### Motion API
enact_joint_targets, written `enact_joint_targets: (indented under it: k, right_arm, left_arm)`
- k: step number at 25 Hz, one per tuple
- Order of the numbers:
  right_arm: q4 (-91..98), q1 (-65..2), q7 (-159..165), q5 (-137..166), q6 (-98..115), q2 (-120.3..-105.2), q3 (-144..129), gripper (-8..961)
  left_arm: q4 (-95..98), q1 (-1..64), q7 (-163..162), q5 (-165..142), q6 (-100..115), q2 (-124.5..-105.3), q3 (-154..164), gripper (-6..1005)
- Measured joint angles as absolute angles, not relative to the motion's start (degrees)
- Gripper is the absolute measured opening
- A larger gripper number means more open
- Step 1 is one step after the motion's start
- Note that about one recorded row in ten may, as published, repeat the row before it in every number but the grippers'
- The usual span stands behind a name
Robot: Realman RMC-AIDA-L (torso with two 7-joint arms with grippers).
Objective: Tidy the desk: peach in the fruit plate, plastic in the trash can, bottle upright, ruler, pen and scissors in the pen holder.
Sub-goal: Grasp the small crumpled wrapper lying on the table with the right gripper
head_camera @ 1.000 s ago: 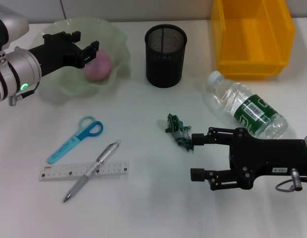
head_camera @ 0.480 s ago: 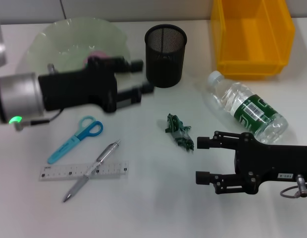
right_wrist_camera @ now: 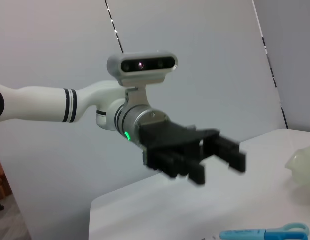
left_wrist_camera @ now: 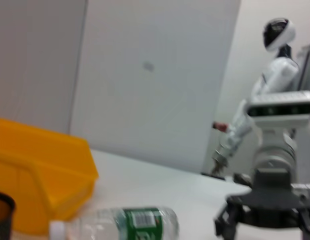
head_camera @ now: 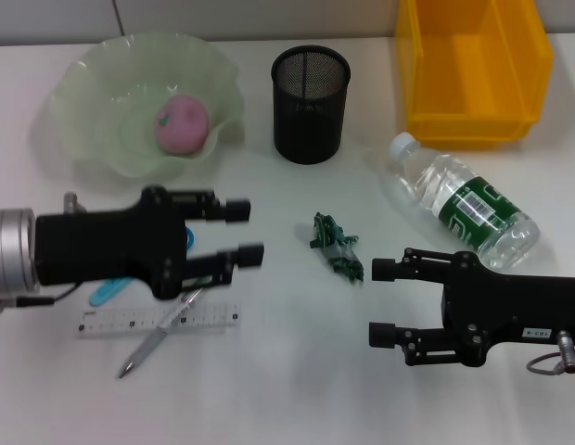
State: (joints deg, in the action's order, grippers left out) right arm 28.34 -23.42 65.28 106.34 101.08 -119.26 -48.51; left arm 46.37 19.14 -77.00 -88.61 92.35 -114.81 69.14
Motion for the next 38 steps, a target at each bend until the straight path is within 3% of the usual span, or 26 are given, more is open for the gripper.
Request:
enact_joint_targets:
  k: [15,27,38]
  right_arm:
    - [29.15,-22.92,65.83,105.64,100.93,-119.31,-48.13,801]
    - [45.25,-23.33,83.14,103.87,104.18,-119.23,-44.81,801]
    - [59.39,-26.96,111.33,113.59,94.88,-118.86,-45.98,801]
  left_arm:
    - [45.53,18.98,-76.56,-92.11,93.25,-116.09,66.85,520]
    - [45.21,18.24,-75.03,-92.1,92.4,-116.45,66.1,519]
    - [44.65,17.93,-74.28,-92.1,92.0,-116.63,65.54,520]
